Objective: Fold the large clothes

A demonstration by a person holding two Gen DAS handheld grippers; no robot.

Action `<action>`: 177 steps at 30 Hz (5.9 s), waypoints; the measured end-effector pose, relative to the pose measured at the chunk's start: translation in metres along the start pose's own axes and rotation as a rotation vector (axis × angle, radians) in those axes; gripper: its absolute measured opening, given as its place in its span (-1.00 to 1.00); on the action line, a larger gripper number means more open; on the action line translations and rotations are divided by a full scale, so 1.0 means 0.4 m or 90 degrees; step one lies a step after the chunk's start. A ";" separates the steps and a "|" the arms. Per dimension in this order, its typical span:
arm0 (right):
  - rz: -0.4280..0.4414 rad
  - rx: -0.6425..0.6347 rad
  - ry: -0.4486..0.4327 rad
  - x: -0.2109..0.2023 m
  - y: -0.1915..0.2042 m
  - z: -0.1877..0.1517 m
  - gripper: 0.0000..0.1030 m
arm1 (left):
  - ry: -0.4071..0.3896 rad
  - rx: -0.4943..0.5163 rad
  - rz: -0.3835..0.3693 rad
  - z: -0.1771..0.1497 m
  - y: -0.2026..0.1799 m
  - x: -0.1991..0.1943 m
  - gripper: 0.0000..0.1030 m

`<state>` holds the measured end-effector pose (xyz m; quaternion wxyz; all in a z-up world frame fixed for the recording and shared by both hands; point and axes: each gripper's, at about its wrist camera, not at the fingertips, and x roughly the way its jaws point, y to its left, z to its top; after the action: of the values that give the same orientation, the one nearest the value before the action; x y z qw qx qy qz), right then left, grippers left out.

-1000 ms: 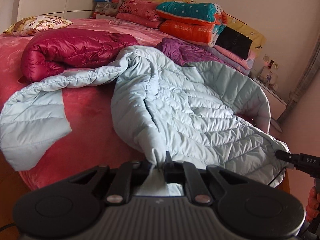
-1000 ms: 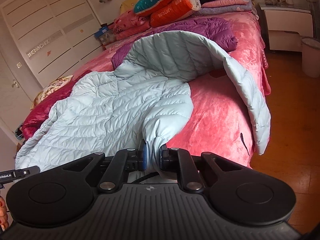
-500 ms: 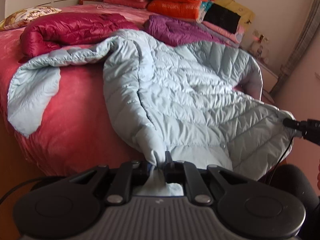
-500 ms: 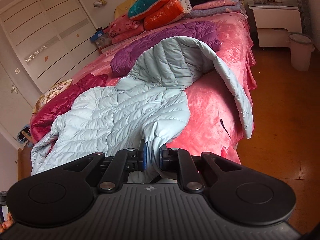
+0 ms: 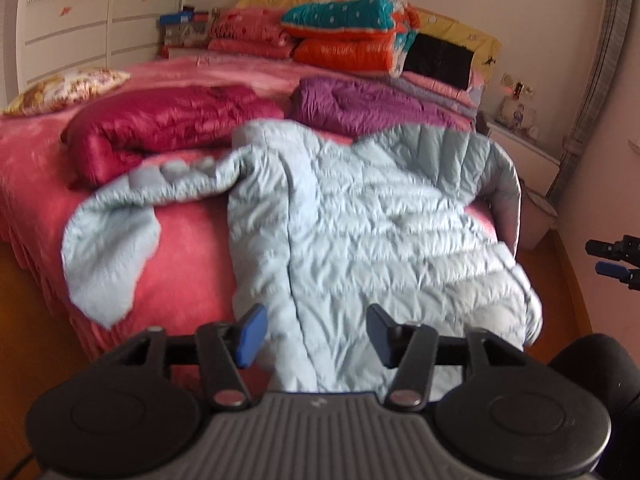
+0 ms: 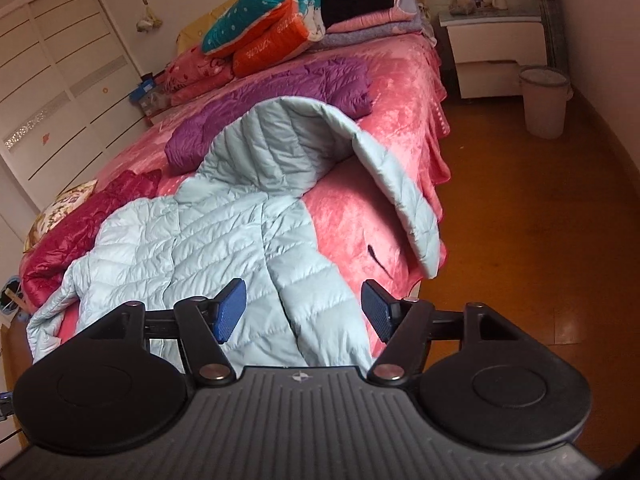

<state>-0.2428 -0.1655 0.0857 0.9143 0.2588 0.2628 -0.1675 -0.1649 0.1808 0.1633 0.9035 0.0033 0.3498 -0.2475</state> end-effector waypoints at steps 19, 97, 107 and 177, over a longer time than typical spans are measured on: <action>0.101 -0.032 -0.083 0.267 0.063 0.094 0.87 | -0.062 0.151 -0.104 0.331 -0.288 0.294 0.19; -0.114 0.005 -0.141 0.785 -0.122 0.365 0.98 | -0.001 0.048 -0.021 0.282 -0.456 0.857 0.35; -0.036 -0.024 -0.204 0.648 -0.070 0.375 0.98 | -0.020 0.044 -0.033 0.287 -0.390 0.610 0.35; 0.073 -0.077 0.085 0.226 0.085 -0.065 0.98 | -0.205 -0.719 0.070 0.090 0.616 0.336 -0.87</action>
<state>-0.1652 -0.1387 0.0288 0.9168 0.2285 0.3175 -0.0809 0.0537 0.3308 0.0641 0.8185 -0.4979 0.2853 0.0273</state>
